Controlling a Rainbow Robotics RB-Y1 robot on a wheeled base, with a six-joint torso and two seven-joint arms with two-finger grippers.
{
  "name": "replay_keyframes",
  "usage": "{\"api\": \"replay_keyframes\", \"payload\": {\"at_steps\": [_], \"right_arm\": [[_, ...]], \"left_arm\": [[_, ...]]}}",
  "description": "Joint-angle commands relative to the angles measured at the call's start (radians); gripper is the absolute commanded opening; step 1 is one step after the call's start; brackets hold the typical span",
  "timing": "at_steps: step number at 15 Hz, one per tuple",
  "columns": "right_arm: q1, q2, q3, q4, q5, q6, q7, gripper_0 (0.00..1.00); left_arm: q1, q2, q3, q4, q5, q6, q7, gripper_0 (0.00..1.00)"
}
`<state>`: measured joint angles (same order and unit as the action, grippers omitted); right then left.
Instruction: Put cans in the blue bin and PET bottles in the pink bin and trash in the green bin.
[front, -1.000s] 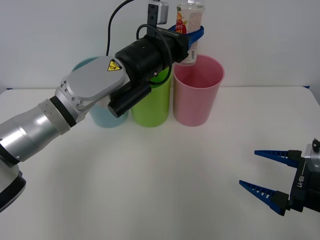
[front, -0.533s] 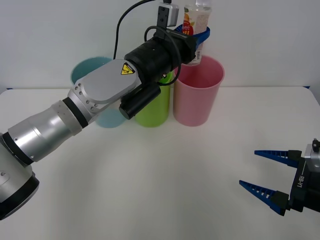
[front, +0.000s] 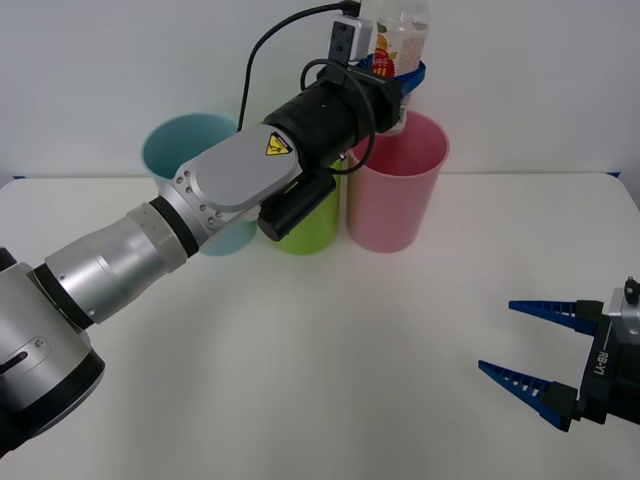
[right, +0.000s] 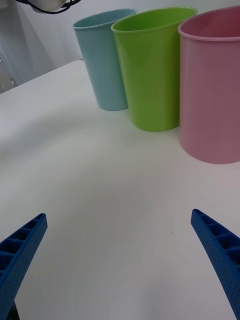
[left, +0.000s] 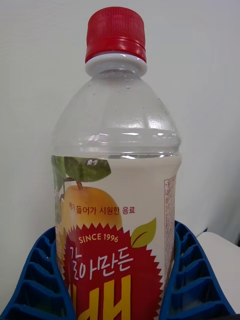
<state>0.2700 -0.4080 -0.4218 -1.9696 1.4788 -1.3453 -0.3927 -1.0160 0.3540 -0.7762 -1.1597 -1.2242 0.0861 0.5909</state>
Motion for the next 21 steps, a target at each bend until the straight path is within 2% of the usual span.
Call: {"api": "replay_keyframes", "payload": {"at_steps": [1, 4, 5, 6, 7, 8, 9, 14, 19, 21], "right_arm": [[0.000, 0.000, 0.000, 0.000, 0.000, 0.000, 0.000, 1.00], [0.000, 0.000, 0.000, 0.000, 0.000, 0.000, 0.000, 1.00], [0.000, 0.000, 0.000, 0.000, 0.000, 0.000, 0.000, 1.00], [0.000, 0.000, 0.000, 0.000, 0.000, 0.000, 0.000, 1.00], [0.000, 0.000, 0.000, 0.000, 0.000, 0.000, 0.000, 1.00], [0.000, 0.000, 0.000, 0.000, 0.000, 0.000, 0.000, 1.00], [0.000, 0.000, 0.000, 0.000, 0.000, 0.000, 0.000, 1.00], [0.000, 0.000, 0.000, 0.000, 0.000, 0.000, 0.000, 1.00], [0.000, 0.000, 0.000, 0.000, 0.000, 0.000, 0.000, 1.00], [0.000, 0.000, 0.000, 0.000, 0.000, 0.000, 0.000, 1.00]], "left_arm": [[-0.004, -0.016, 0.000, 0.008, -0.006, 0.000, 0.003, 0.00], [-0.013, -0.030, 0.000, 0.018, -0.014, 0.009, 0.007, 0.00], [-0.015, -0.032, 0.000, 0.017, -0.017, 0.017, 0.010, 0.03], [-0.018, -0.033, 0.000, 0.020, -0.017, 0.018, 0.014, 0.32], [-0.021, -0.036, 0.000, 0.022, -0.020, 0.021, 0.014, 0.50], [-0.021, -0.040, 0.000, 0.022, -0.029, 0.027, 0.014, 0.64], [-0.019, -0.044, 0.000, 0.022, -0.032, 0.027, 0.018, 0.69], [-0.019, -0.052, 0.000, 0.022, -0.046, 0.027, 0.030, 0.80], [-0.018, -0.052, 0.000, 0.020, -0.049, 0.023, 0.037, 0.80], [-0.016, -0.036, 0.000, 0.020, -0.051, -0.016, 0.030, 0.81]]}}
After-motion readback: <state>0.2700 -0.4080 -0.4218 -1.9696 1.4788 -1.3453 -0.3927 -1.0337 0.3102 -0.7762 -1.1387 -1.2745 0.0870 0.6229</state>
